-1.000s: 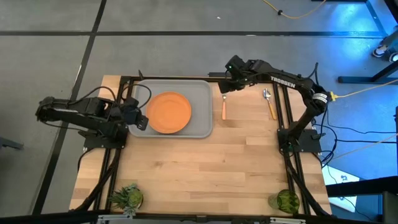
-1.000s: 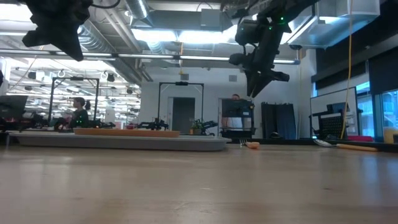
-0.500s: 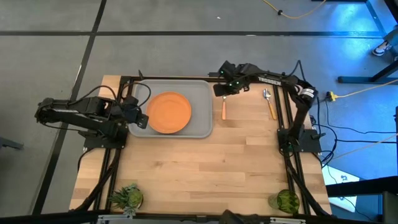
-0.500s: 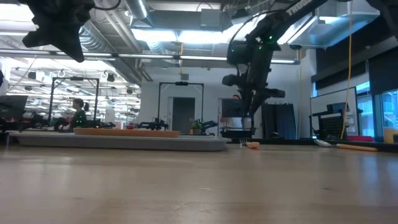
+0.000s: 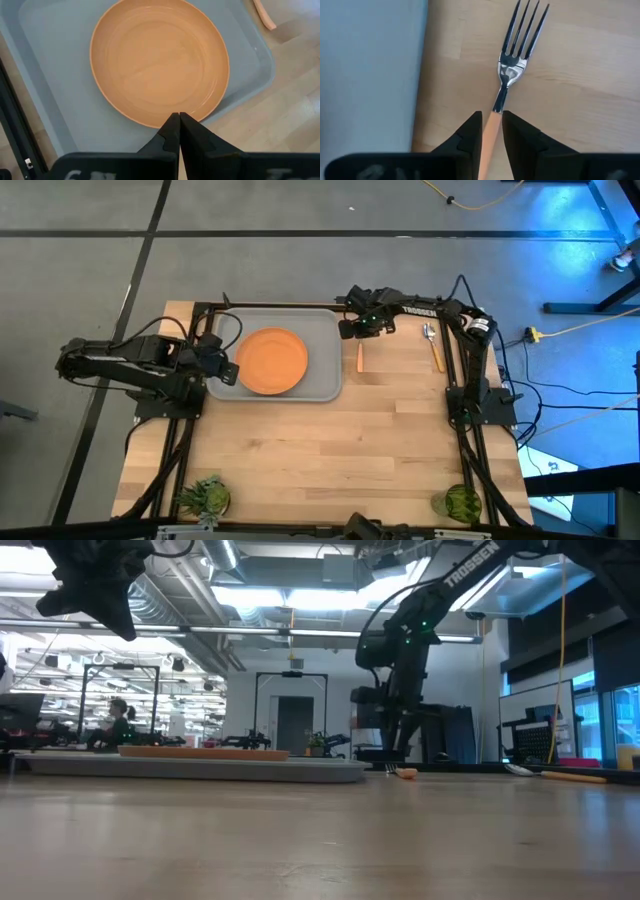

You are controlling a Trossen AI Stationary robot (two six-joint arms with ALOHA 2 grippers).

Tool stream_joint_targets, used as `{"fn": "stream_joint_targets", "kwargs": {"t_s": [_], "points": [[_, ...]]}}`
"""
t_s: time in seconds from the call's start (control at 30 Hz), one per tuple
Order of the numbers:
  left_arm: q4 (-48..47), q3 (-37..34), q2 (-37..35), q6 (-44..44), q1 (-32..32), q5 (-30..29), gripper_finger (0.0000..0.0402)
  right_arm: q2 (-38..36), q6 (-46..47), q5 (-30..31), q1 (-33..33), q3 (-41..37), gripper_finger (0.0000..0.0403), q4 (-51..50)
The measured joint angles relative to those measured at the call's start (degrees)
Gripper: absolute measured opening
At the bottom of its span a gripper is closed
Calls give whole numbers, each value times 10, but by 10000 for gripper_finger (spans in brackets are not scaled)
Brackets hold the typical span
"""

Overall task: Pick and place plate/cup/fork/spoon on tray
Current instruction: Put the orange fork on the gray serving tray to the right side of the orange plate

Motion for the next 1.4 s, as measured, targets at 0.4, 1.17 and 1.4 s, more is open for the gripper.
{"fn": "stream_joint_targets", "kwargs": {"t_s": [0.4,1.17,1.4], "points": [[0,0,0,1,0,0,0,27,12,5,2,0,80,4],[0,0,0,1,0,0,0,29,42,31,1,0,81,9],[0,0,0,1,0,0,0,34,45,32,2,0,81,11]]}}
